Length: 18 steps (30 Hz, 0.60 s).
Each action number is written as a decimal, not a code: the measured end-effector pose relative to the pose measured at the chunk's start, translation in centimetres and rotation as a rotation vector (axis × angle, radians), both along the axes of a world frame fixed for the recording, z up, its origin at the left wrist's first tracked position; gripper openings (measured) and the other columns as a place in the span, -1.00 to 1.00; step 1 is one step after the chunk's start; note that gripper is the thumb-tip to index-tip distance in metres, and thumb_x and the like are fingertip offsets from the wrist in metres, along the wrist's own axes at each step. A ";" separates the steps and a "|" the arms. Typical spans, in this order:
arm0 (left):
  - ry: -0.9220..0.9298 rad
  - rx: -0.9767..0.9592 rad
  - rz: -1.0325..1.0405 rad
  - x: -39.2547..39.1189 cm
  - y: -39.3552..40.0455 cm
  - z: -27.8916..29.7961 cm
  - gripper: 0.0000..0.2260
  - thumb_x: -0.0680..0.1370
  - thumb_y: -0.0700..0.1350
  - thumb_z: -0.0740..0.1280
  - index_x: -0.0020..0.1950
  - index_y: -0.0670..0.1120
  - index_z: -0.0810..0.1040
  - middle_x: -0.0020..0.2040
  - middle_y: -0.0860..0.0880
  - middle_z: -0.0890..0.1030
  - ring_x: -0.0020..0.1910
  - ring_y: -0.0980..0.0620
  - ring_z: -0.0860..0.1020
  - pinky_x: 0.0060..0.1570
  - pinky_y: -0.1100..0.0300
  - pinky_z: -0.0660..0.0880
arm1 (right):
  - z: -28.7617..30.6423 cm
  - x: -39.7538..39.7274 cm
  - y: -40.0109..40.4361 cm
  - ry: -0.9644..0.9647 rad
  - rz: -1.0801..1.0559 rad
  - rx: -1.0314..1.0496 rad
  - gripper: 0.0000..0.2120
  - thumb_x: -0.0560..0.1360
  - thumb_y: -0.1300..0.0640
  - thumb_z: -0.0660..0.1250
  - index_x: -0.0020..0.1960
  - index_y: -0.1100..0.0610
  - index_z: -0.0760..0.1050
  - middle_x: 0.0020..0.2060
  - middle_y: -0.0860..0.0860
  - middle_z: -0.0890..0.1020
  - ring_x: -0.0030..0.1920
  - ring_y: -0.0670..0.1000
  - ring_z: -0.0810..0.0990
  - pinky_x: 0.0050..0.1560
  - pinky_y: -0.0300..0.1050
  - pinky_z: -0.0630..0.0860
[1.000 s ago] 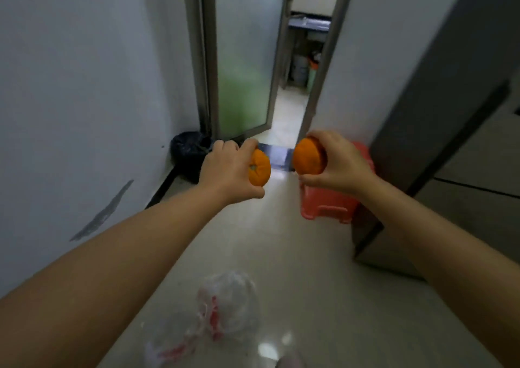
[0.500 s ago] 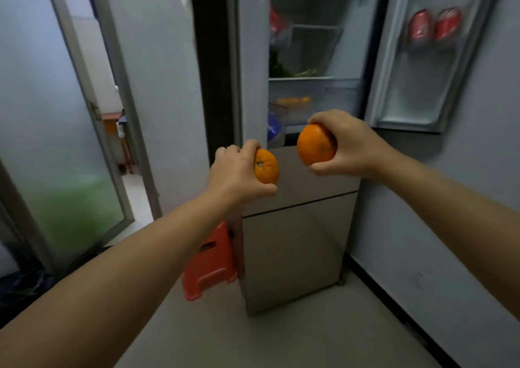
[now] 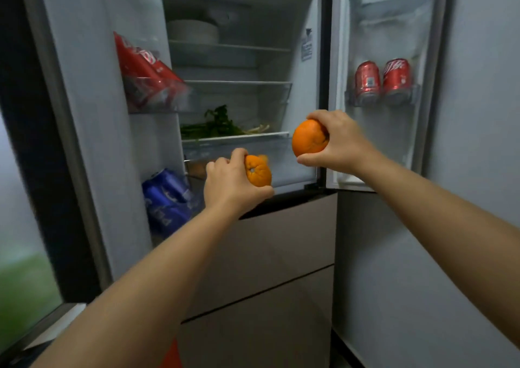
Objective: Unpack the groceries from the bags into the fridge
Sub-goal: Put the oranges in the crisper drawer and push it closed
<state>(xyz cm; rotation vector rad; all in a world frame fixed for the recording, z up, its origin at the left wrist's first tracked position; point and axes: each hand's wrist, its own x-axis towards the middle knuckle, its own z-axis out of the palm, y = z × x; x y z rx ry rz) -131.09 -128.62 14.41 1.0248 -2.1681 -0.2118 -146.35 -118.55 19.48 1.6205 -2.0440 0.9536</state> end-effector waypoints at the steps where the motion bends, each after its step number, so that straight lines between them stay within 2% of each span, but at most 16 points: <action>1: 0.026 -0.016 0.016 -1.5 -1.8 1.0 -0.36 0.34 0.11 0.45 0.34 0.01 0.30 0.24 -0.15 0.44 0.27 -0.16 0.33 0.15 0.05 0.37 | 0.7 -1.3 -1.6 0.010 0.000 0.004 -0.30 0.32 0.05 0.49 0.37 0.06 0.27 0.29 0.13 0.37 0.26 0.12 0.38 0.08 -0.17 0.27; 4: 0.070 -0.054 0.074 -5.5 -7.9 5.1 -0.37 0.33 0.14 0.45 0.31 0.00 0.31 0.22 -0.15 0.44 0.27 -0.16 0.34 0.13 0.04 0.38 | 3.0 -5.2 -7.0 0.048 0.010 0.033 -0.30 0.33 0.04 0.49 0.38 0.04 0.27 0.29 0.12 0.35 0.27 0.13 0.38 0.07 -0.16 0.27; 7: 0.033 -0.035 0.154 -8.6 -13.6 8.6 -0.39 0.36 0.12 0.43 0.31 -0.05 0.33 0.24 -0.19 0.46 0.30 -0.20 0.34 0.14 0.04 0.40 | 4.4 -8.8 -12.5 0.048 0.021 0.062 -0.31 0.31 0.03 0.50 0.36 0.04 0.29 0.27 0.12 0.38 0.26 0.13 0.39 0.09 -0.15 0.30; 13: -0.128 0.070 0.254 -13.6 -23.9 9.8 -0.39 0.38 0.13 0.42 0.34 -0.07 0.35 0.28 -0.15 0.48 0.29 -0.20 0.41 0.15 0.05 0.42 | 4.6 -15.4 -24.8 0.017 0.065 0.140 -0.33 0.30 0.04 0.50 0.34 0.11 0.32 0.26 0.16 0.43 0.23 0.15 0.43 0.14 -0.07 0.41; 15: -0.200 0.112 0.288 -15.0 -27.0 9.7 -0.39 0.38 0.16 0.41 0.33 -0.08 0.35 0.27 -0.14 0.47 0.26 -0.19 0.44 0.07 0.06 0.43 | 4.7 -17.2 -29.0 0.081 0.077 0.221 -0.34 0.30 0.04 0.49 0.33 0.12 0.34 0.23 0.18 0.44 0.21 0.16 0.44 0.13 -0.08 0.42; 18: -0.363 0.153 0.320 -17.2 -31.0 10.0 -0.42 0.38 0.16 0.41 0.31 -0.06 0.39 0.24 -0.11 0.47 0.21 -0.15 0.47 -0.06 0.11 0.41 | 5.2 -19.5 -34.8 0.227 0.126 0.451 -0.37 0.31 0.04 0.50 0.31 0.13 0.36 0.22 0.17 0.47 0.21 0.15 0.46 0.13 -0.08 0.43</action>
